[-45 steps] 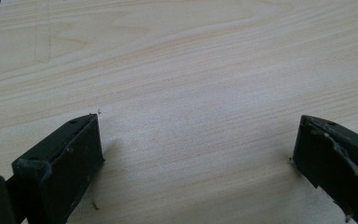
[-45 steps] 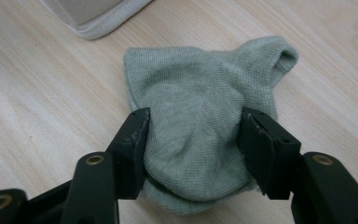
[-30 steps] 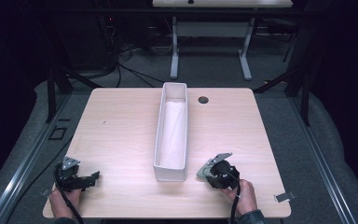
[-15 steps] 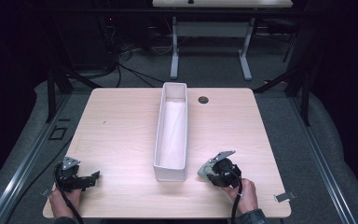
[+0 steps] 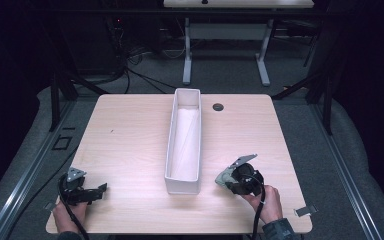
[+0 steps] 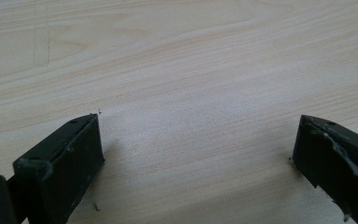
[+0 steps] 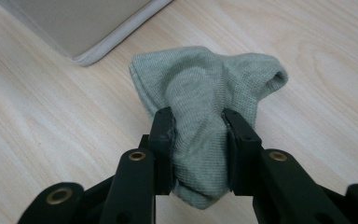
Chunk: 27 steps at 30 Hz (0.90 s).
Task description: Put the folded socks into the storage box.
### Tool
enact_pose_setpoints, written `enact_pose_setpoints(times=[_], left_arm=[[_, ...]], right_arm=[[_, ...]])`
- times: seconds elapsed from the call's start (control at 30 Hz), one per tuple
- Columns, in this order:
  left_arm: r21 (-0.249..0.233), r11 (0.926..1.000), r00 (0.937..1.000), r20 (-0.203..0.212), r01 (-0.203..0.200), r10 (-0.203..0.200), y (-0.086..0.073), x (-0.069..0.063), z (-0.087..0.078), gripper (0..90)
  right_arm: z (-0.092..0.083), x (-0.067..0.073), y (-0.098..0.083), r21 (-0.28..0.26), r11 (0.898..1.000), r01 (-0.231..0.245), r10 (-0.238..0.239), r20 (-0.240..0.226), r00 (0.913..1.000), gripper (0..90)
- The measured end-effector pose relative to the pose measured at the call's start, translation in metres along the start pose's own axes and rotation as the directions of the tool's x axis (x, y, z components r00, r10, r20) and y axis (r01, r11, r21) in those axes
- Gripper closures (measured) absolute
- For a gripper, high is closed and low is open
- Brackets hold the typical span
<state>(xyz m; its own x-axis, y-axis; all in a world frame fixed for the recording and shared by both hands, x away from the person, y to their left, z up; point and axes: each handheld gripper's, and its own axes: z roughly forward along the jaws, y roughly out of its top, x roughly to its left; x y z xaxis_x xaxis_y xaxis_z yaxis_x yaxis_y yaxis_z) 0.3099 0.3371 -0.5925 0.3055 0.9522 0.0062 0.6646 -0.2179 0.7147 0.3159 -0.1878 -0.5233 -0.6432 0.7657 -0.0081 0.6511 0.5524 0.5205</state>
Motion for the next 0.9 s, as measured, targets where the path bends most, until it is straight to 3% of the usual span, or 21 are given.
enact_pose_setpoints(times=[0.13,0.53,0.57,0.67,0.8,0.9], left_arm=[[-0.005,1.0000,1.0000,0.000,-0.007,0.007,0.000,-0.001,0.000,2.0],[-0.001,1.0000,0.9999,0.011,-0.004,0.004,0.001,0.000,0.001,2.3],[-0.002,1.0000,0.9999,0.015,0.001,-0.001,0.001,0.001,0.001,2.3],[-0.002,1.0000,0.9999,0.014,0.001,-0.001,0.001,0.001,0.001,2.3],[-0.002,1.0000,0.9999,0.015,0.001,-0.001,0.001,0.001,0.001,2.3],[-0.002,1.0000,0.9999,0.016,-0.005,0.005,0.001,0.001,0.001,2.4]], right_arm=[[-0.005,-0.003,0.003,-0.004,1.000,-0.007,0.007,-0.018,0.9998,68.0],[-0.022,-0.010,0.017,0.017,1.000,0.014,-0.014,-0.002,0.9999,67.9],[-0.024,-0.010,0.019,0.012,1.000,0.017,-0.017,-0.019,0.9997,67.9],[-0.029,-0.010,0.025,0.017,1.000,0.024,-0.024,0.007,0.9997,67.9],[-0.034,-0.010,0.030,-0.006,1.000,0.022,-0.022,-0.018,0.9996,67.9],[-0.034,-0.012,0.035,0.012,0.999,0.034,-0.034,-0.010,0.9994,67.9]])
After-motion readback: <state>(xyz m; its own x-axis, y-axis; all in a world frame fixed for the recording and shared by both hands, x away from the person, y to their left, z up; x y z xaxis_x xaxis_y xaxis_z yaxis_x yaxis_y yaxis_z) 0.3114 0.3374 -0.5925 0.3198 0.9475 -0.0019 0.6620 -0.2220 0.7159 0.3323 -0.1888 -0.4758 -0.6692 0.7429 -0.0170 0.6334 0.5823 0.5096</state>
